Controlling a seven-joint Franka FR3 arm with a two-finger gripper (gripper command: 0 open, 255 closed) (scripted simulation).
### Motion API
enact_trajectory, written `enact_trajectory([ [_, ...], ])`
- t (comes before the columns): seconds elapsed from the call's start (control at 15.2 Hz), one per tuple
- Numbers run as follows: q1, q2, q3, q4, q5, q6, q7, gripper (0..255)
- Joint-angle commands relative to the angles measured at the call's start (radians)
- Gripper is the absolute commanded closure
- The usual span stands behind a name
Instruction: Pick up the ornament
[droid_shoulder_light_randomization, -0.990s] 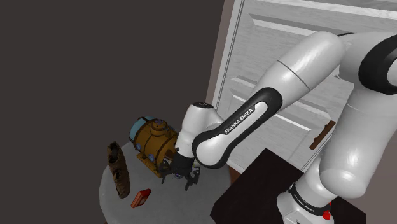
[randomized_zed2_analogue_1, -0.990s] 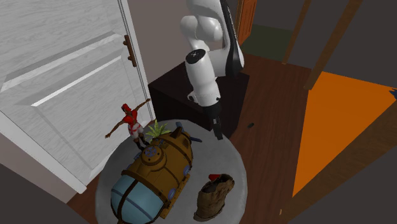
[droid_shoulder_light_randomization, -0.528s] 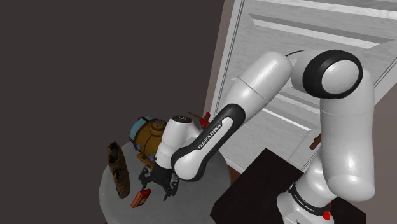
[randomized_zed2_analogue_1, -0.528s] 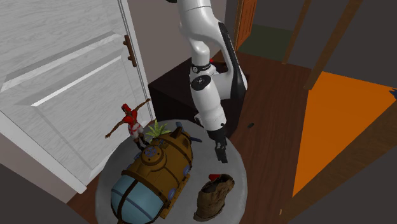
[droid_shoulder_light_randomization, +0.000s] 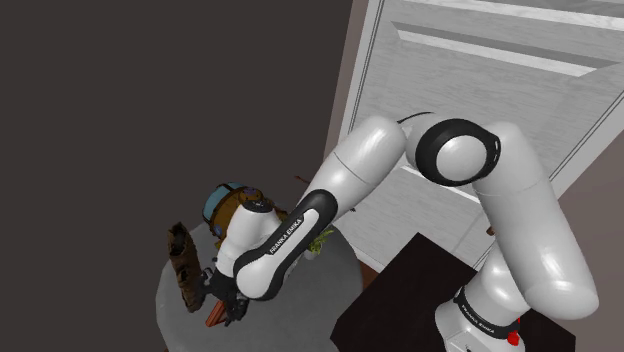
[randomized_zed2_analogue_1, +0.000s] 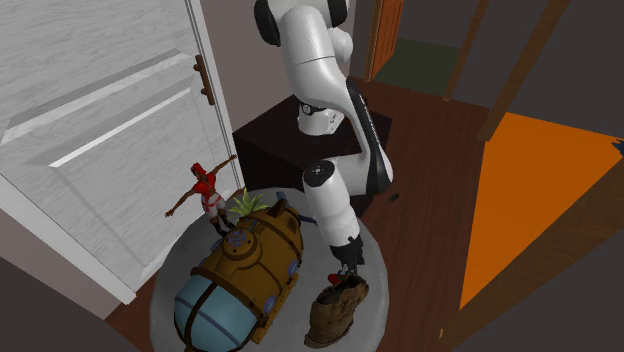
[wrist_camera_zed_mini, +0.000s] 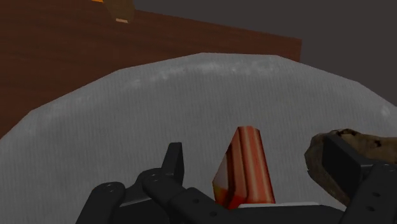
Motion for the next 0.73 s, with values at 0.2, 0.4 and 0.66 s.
enact_trajectory([
  [0.2,0.024,0.084,-0.018,0.065,-0.005,0.024,0.006,0],
  [0.4,0.028,0.13,-0.021,0.089,-0.009,0.045,-0.004,0],
  [0.66,0.027,0.132,-0.021,0.091,-0.01,0.045,-0.004,255],
])
